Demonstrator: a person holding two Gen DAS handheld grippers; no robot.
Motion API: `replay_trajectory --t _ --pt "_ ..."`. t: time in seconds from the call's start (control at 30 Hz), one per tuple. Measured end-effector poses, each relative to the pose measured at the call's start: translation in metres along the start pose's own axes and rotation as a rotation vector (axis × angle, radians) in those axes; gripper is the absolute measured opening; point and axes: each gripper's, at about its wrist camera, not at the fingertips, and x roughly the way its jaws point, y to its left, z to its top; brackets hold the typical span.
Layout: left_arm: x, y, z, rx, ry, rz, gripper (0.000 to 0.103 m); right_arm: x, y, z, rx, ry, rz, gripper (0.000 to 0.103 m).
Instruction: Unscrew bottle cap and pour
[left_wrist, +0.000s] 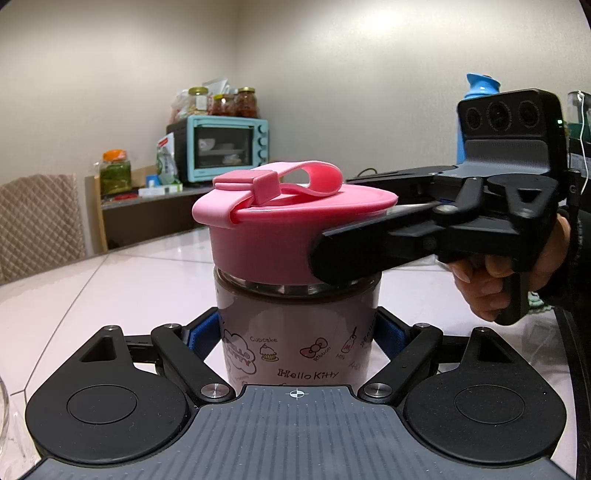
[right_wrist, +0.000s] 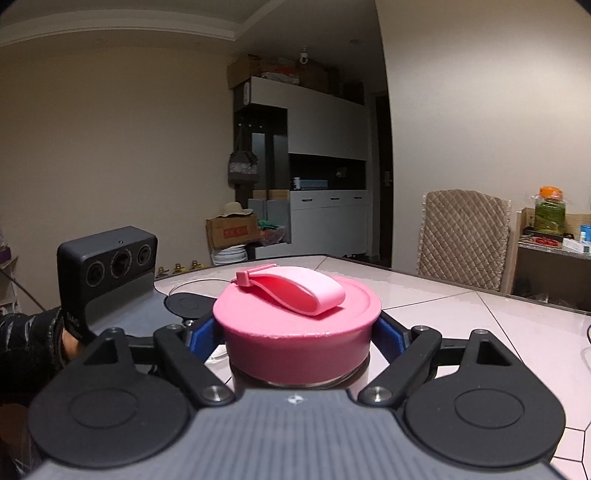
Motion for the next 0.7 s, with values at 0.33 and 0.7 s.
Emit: replay_trajectory --t 0.33,0.7 --pt "-0.001 0.000 0.000 0.000 0.000 0.000 0.090 -0.011 0.049 -0.008 0.009 -0.004 -0.293 0.101" --pt "0.000 0.000 0.000 0.000 0.000 0.000 0.090 -0.005 0.073 -0.012 0.120 -0.035 -0.484 0.101"
